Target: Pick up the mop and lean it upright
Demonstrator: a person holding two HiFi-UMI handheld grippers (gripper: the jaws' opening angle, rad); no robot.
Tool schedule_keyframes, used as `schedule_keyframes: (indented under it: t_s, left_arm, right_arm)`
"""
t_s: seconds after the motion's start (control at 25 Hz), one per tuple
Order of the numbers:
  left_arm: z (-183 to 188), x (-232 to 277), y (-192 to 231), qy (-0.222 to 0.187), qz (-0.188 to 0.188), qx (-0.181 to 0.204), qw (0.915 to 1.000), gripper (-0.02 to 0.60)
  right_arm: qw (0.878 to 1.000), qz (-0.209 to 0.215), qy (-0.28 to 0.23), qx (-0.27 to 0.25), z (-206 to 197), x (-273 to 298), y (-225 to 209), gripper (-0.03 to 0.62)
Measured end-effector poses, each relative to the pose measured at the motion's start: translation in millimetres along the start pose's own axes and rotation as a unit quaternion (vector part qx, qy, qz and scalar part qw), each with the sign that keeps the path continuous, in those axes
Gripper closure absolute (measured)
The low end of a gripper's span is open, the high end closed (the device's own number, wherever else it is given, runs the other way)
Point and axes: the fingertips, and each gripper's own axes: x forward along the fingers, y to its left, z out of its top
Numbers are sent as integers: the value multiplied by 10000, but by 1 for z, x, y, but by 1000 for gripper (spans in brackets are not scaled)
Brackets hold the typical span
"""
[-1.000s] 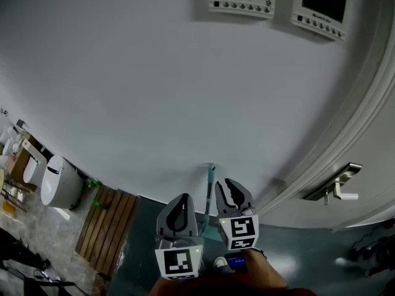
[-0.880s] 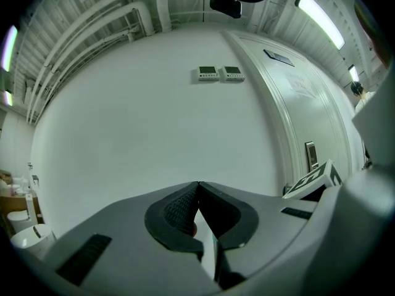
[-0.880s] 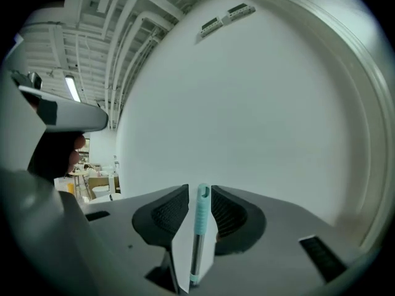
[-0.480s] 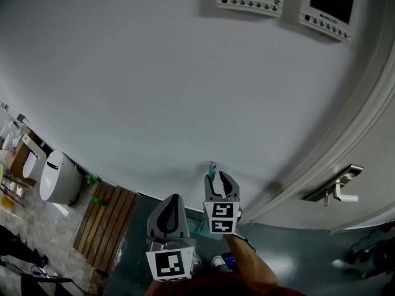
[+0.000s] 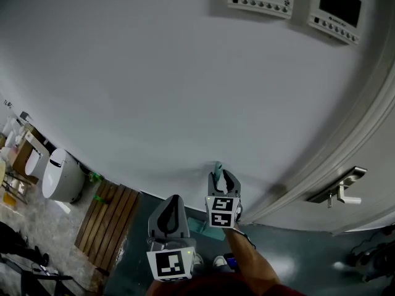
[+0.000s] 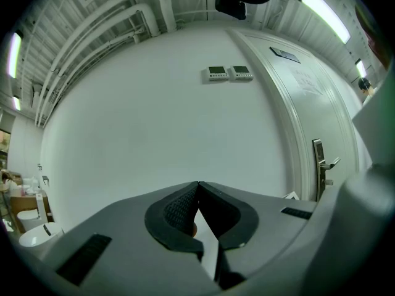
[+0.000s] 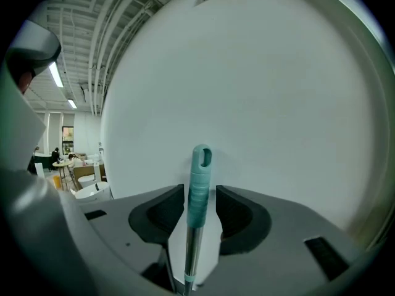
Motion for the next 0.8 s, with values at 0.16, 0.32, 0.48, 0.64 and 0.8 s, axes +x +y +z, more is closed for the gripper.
schedule_keyframes:
  t_s: [0.16, 0.32, 0.48, 0.64, 0.8]
  left_arm:
    - [-1, 1, 3, 19, 17, 7, 10000, 568]
    - [-5, 1, 5, 56, 36, 0, 10000, 568]
    - [-8, 1, 8, 93, 61, 2, 9999, 566]
    - [-8, 1, 9, 82, 66, 22, 9999, 566]
    - [-7, -1, 9, 74, 70, 11, 9999, 568]
  right_arm:
    - [10000, -6, 21, 8, -2, 3, 1, 455]
    - [10000, -14, -47, 10, -1, 2, 2, 476]
    - [9999, 3, -129, 65, -1, 1, 2, 480]
    - [9998, 35, -173, 90, -1, -1, 4, 482]
    - [9997, 122, -207, 103, -1, -5, 7, 482]
